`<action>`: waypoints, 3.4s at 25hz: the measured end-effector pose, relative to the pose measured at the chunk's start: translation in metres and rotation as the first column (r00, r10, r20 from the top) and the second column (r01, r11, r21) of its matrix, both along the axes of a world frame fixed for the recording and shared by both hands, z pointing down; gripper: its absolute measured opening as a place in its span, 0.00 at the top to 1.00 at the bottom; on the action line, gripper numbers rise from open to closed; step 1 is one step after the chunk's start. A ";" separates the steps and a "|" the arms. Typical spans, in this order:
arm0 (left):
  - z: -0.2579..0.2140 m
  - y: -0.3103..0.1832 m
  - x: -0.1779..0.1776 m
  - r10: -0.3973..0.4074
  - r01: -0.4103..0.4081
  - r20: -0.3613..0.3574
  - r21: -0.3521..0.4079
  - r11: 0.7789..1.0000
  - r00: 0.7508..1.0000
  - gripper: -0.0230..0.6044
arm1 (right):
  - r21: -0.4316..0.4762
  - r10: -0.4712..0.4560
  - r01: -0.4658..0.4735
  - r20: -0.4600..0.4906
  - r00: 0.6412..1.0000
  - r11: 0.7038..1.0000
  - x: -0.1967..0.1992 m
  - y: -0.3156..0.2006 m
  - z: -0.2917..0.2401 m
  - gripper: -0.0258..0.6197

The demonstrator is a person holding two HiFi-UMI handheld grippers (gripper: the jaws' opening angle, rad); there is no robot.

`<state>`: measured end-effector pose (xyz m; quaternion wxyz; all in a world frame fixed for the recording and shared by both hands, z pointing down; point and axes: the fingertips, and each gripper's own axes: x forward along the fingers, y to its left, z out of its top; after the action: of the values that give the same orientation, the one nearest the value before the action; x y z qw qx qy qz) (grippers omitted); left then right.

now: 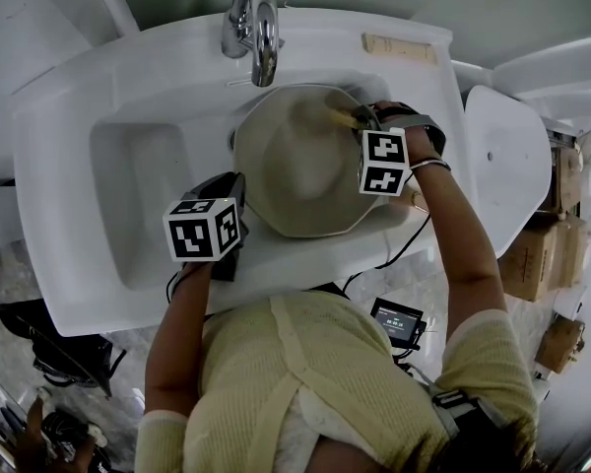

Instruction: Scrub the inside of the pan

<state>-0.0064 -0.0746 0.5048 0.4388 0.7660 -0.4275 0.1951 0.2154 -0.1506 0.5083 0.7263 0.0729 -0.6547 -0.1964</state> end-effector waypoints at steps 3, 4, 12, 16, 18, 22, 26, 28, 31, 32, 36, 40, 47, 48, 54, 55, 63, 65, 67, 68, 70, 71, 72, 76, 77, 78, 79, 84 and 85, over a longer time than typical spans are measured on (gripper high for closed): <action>0.000 0.000 0.000 0.005 -0.005 0.000 0.001 1.000 1.000 0.82 | -0.010 0.018 -0.018 -0.016 1.000 1.000 0.004 0.005 -0.001 0.83; 0.000 0.001 0.000 0.007 -0.007 -0.001 0.001 1.000 1.000 0.82 | -0.013 0.023 -0.024 -0.021 1.000 1.000 0.006 0.007 -0.001 0.83; -0.001 0.003 0.000 0.026 -0.026 -0.003 0.002 1.000 1.000 0.82 | -0.048 0.071 -0.074 -0.065 0.995 0.996 0.016 0.022 -0.005 0.83; -0.001 0.004 0.001 0.033 -0.033 -0.003 0.004 0.999 0.999 0.82 | -0.064 0.093 -0.098 -0.084 0.992 0.993 0.020 0.027 -0.007 0.83; -0.001 0.004 0.001 0.038 -0.038 -0.004 0.006 0.999 0.999 0.82 | -0.076 0.106 -0.114 -0.093 0.990 0.991 0.022 0.031 -0.007 0.83; -0.002 0.006 0.001 0.046 -0.046 -0.007 0.006 0.999 0.999 0.82 | -0.107 0.131 -0.144 -0.118 0.984 0.984 0.024 0.038 -0.007 0.83; -0.003 0.007 0.001 0.057 -0.057 -0.010 0.007 0.998 0.998 0.82 | -0.151 0.147 -0.170 -0.153 0.977 0.974 0.027 0.047 -0.006 0.83; -0.004 0.008 0.001 0.064 -0.064 -0.012 0.008 0.998 0.998 0.82 | -0.169 0.153 -0.182 -0.168 0.974 0.969 0.028 0.051 -0.006 0.83; -0.004 0.009 0.000 0.072 -0.072 -0.010 0.009 0.997 0.997 0.82 | -0.192 0.159 -0.195 -0.190 0.969 0.962 0.028 0.057 -0.006 0.83; -0.004 0.010 0.000 0.075 -0.074 -0.010 0.009 0.997 0.997 0.82 | -0.200 0.159 -0.199 -0.196 0.968 0.959 0.027 0.059 -0.007 0.83; -0.005 0.012 0.001 0.084 -0.084 -0.013 0.013 0.996 0.996 0.82 | -0.228 0.162 -0.212 -0.220 0.962 0.950 0.026 0.068 -0.007 0.83; -0.006 0.014 0.001 0.096 -0.096 -0.015 0.014 0.995 0.995 0.82 | -0.247 0.164 -0.226 -0.248 0.955 0.942 0.025 0.076 -0.008 0.83; -0.006 0.018 0.001 0.114 -0.114 -0.019 0.017 0.993 0.993 0.82 | -0.292 0.169 -0.252 -0.281 0.945 0.922 0.021 0.093 -0.007 0.83; -0.006 0.019 0.001 0.117 -0.116 -0.019 0.017 0.993 0.993 0.82 | -0.297 0.170 -0.254 -0.283 0.944 0.921 0.020 0.096 -0.007 0.83; -0.008 0.023 0.003 0.131 -0.130 -0.022 0.017 0.991 0.991 0.82 | -0.332 0.174 -0.267 -0.284 0.943 0.905 0.015 0.110 -0.006 0.83; -0.008 0.024 0.003 0.133 -0.132 -0.021 0.017 0.991 0.991 0.82 | -0.337 0.173 -0.267 -0.284 0.943 0.903 0.014 0.113 -0.006 0.83; -0.009 0.027 0.001 0.139 -0.139 -0.022 0.019 0.990 0.990 0.82 | -0.381 0.157 -0.260 -0.279 0.947 0.887 0.000 0.134 -0.007 0.83; -0.009 0.028 0.002 0.142 -0.142 -0.021 0.019 0.990 0.990 0.82 | -0.391 0.153 -0.259 -0.281 0.947 0.883 -0.003 0.138 -0.007 0.83; -0.009 0.029 0.002 0.145 -0.145 -0.020 0.020 0.989 0.989 0.82 | -0.405 0.152 -0.261 -0.282 0.947 0.876 -0.005 0.143 -0.007 0.83; -0.009 0.030 0.002 0.147 -0.146 -0.020 0.020 0.989 0.989 0.82 | -0.413 0.152 -0.262 -0.280 0.948 0.872 -0.007 0.146 -0.007 0.83; -0.009 0.031 0.001 0.150 -0.149 -0.020 0.020 0.989 0.989 0.82 | -0.429 0.152 -0.262 -0.274 0.950 0.864 -0.011 0.151 -0.008 0.83; -0.009 0.031 0.001 0.151 -0.151 -0.020 0.020 0.988 0.988 0.82 | -0.434 0.153 -0.262 -0.271 0.950 0.862 -0.013 0.153 -0.008 0.83; -0.009 0.032 0.001 0.153 -0.152 -0.020 0.020 0.988 0.988 0.82 | -0.438 0.153 -0.262 -0.269 0.951 0.860 -0.014 0.155 -0.008 0.83; -0.010 0.033 0.001 0.156 -0.155 -0.017 0.022 0.988 0.988 0.82 | -0.444 0.147 -0.259 -0.270 0.952 0.858 -0.020 0.160 -0.009 0.83; -0.010 0.033 0.001 0.157 -0.157 -0.017 0.022 0.987 0.987 0.82 | -0.449 0.148 -0.259 -0.267 0.952 0.855 -0.021 0.162 -0.010 0.83; -0.010 0.034 0.001 0.160 -0.160 -0.016 0.022 0.987 0.987 0.82 | -0.456 0.149 -0.258 -0.261 0.954 0.852 -0.024 0.164 -0.010 0.83; -0.010 0.034 0.002 0.163 -0.162 -0.016 0.022 0.986 0.987 0.82 | -0.465 0.151 -0.258 -0.253 0.955 0.847 -0.026 0.166 -0.010 0.83; -0.010 0.036 0.003 0.166 -0.165 -0.018 0.022 0.986 0.986 0.82 | -0.507 0.160 -0.245 -0.206 0.965 0.827 -0.040 0.176 -0.013 0.83; -0.010 0.036 0.003 0.166 -0.165 -0.018 0.023 0.986 0.986 0.82 | -0.514 0.162 -0.243 -0.197 0.967 0.823 -0.042 0.177 -0.013 0.83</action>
<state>-0.0033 -0.0384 0.4945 0.4170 0.8054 -0.3601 0.2186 0.1731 0.0264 0.4953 0.7799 -0.0772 -0.6175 0.0669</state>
